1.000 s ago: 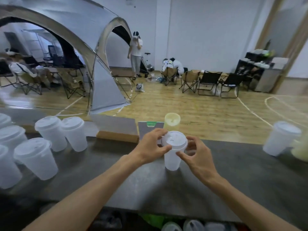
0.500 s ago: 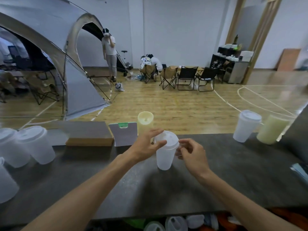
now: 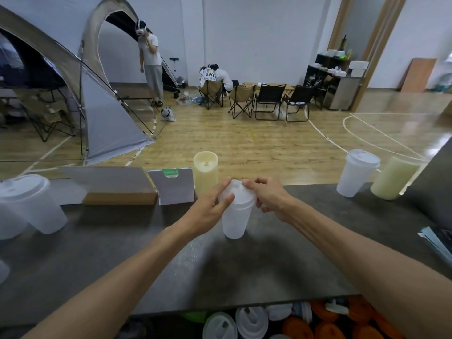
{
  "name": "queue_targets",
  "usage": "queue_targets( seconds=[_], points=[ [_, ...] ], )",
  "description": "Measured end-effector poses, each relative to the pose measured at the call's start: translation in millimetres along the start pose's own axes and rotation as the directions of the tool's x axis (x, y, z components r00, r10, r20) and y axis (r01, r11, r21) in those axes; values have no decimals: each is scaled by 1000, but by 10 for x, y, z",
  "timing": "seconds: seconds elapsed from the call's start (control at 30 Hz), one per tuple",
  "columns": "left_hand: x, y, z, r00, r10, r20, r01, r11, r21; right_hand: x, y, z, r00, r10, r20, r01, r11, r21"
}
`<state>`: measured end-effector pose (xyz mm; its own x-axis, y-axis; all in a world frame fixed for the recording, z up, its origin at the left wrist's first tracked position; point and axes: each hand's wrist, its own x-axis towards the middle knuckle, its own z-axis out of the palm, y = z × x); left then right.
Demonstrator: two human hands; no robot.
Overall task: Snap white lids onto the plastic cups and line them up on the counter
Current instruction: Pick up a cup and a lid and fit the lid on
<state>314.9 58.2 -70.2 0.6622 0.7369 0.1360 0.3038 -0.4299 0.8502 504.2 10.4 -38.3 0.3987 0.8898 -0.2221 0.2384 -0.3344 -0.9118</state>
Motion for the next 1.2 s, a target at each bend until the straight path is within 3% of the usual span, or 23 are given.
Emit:
queue_targets(
  seconds=[0.1, 0.27, 0.4, 0.5, 0.63, 0.83, 0.97, 1.2],
  points=[
    [-19, -23, 54, 1000, -6, -22, 5, 998, -56, -47, 24, 52, 1000, -1, -25, 2, 1000, 22],
    [-20, -27, 42, 1000, -8, -23, 7, 999, -54, -143, 71, -95, 982, 60, 180, -103, 965, 241],
    [16, -64, 63, 1000, -15, -21, 14, 998, -67, -166, 180, -36, 987, 35, 156, -88, 934, 346],
    [1, -66, 66, 999, -26, -29, 23, 996, -86, -217, 111, -54, 990, 24, 138, -59, 964, 257],
    [3, -40, 60, 999, -25, -25, 22, 995, -102, -307, 134, -96, 972, -2, 237, -60, 965, 254],
    [-14, 18, 138, 996, -80, -41, 71, 978, -196, -373, 318, 8, 985, -130, 110, 118, 987, 109],
    [-57, 169, 279, 984, -121, -132, 78, 953, -292, -367, 347, 60, 964, -245, 106, 231, 964, 134],
    [-91, 147, 267, 971, -140, -195, 50, 913, -406, -339, 367, 51, 956, -260, 137, 240, 960, 144]
  ],
)
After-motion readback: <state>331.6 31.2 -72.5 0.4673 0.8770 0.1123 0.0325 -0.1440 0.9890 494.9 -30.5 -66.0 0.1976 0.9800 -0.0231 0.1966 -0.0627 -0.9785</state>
